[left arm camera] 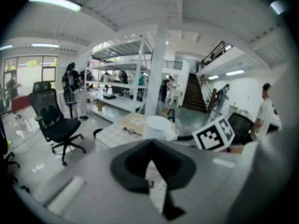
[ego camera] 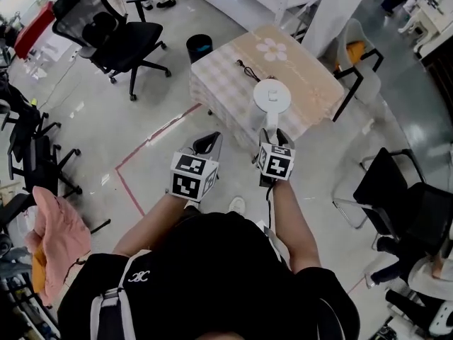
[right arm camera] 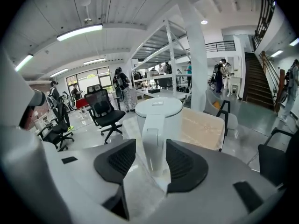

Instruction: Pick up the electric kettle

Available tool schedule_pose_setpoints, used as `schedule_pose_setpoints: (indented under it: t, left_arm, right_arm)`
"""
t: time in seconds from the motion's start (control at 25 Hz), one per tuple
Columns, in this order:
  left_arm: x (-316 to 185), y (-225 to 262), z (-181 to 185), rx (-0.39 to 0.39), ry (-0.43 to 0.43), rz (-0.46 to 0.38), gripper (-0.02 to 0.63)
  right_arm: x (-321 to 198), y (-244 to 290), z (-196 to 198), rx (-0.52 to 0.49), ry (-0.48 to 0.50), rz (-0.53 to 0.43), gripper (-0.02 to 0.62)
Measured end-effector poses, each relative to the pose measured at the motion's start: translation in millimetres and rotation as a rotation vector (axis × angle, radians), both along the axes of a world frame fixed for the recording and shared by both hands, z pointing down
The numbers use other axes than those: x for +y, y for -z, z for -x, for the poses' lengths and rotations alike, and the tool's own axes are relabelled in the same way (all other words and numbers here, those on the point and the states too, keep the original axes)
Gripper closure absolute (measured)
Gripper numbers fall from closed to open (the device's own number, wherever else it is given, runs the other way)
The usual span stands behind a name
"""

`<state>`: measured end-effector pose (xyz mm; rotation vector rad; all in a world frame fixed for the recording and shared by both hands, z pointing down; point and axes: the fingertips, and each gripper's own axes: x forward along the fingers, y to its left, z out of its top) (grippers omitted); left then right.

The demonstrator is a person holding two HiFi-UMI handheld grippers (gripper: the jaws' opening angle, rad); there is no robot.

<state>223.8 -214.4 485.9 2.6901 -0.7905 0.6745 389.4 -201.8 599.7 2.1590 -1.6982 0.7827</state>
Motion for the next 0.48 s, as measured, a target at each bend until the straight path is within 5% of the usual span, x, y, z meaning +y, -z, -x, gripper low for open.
schedule_pose_setpoints:
  t: [0.32,0.48]
  left_arm:
    - [3.7,-5.6,15.6,-0.028,0.101,0.015,0.606]
    - [7.2,-14.3,25.5,-0.047,0.140,0.020,0.606]
  right_arm:
    - [-13.4,-21.8,2.2,0.054,0.200,0.049,0.416]
    - [-20.0,-25.2,2.4,0.030,0.335,0.001,0.419]
